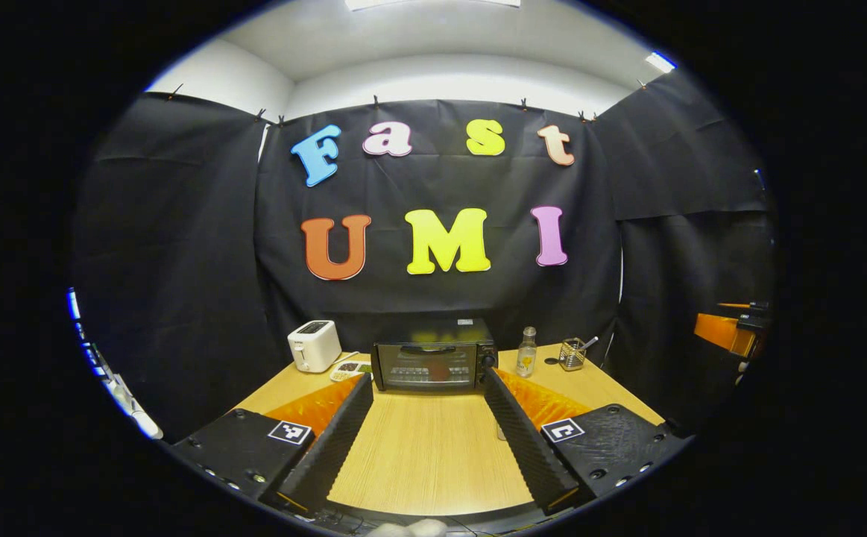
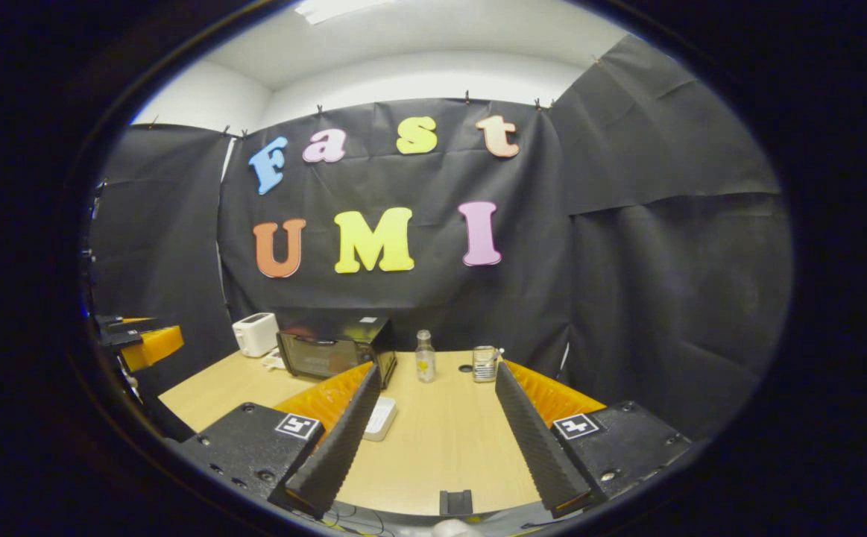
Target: Open the electric oven with the left hand, put the food in, and close the electric oven.
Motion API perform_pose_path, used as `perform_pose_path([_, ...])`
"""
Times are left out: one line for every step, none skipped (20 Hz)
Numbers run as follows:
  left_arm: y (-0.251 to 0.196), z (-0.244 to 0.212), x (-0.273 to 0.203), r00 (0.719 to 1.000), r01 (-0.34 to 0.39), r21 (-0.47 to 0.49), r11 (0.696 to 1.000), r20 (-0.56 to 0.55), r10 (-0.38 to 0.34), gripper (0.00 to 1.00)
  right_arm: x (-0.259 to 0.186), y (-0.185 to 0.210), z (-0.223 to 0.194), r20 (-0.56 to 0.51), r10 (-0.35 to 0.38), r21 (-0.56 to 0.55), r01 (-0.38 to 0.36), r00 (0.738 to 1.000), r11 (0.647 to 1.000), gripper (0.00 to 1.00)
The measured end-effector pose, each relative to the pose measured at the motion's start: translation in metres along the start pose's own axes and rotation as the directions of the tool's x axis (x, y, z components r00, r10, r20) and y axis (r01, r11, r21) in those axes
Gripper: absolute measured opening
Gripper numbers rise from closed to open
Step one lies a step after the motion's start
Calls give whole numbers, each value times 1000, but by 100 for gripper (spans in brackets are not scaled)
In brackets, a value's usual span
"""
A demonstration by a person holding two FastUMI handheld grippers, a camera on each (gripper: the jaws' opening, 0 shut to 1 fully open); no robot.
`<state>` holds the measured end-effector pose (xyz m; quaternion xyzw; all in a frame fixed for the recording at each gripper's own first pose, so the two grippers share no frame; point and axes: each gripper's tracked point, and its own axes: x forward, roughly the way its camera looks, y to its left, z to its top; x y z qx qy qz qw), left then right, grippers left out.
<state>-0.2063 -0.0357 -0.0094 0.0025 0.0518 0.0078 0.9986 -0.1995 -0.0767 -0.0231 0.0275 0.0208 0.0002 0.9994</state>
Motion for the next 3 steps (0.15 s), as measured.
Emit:
perform_pose_path([2,-2,0,1000,5,2,1000,-6,-5,96,-2,2,2,3,-4,1,4,1000,1000,96])
perform_pose_path([3,-3,-1,1000,9,-1,1000,-8,-9,96,-5,6,3,6,-5,1,4,1000,1000,96])
perform_pose_path([6,-3,-3,1000,12,-2,1000,-9,-12,96,-8,8,4,10,-7,-4,7,1000,1000,96])
